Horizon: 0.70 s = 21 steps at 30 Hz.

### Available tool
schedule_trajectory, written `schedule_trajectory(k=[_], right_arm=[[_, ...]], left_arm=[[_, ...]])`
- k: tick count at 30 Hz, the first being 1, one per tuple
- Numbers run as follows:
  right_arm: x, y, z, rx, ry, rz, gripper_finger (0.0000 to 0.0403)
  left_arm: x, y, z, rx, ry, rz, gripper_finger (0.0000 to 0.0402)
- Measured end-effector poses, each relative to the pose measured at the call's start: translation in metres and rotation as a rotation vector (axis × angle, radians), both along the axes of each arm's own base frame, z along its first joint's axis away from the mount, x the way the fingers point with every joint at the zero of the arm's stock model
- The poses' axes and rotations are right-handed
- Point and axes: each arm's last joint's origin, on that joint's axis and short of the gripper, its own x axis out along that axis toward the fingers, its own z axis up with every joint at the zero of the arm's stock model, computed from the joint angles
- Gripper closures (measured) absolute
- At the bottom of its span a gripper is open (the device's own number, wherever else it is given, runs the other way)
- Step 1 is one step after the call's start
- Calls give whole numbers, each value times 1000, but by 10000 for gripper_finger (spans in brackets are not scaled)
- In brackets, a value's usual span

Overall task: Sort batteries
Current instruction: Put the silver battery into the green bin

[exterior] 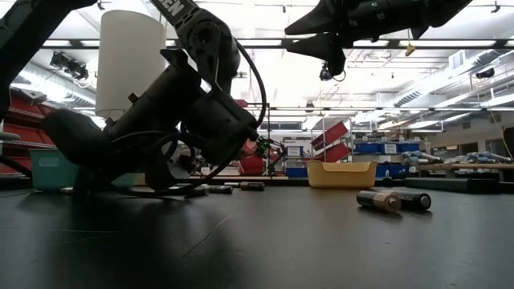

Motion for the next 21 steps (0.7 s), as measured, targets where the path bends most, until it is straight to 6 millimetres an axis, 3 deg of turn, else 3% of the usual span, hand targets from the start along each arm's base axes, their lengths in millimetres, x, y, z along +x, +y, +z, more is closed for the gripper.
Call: schedule_trajectory(k=[11,21], right_arm=[[0,0,0,-7,1,10,220],[0,3,0,-3,0,37,220]], left_arm=[[13,0,20,32,-123,42,370],[11,3,49,64,-216,144,370]])
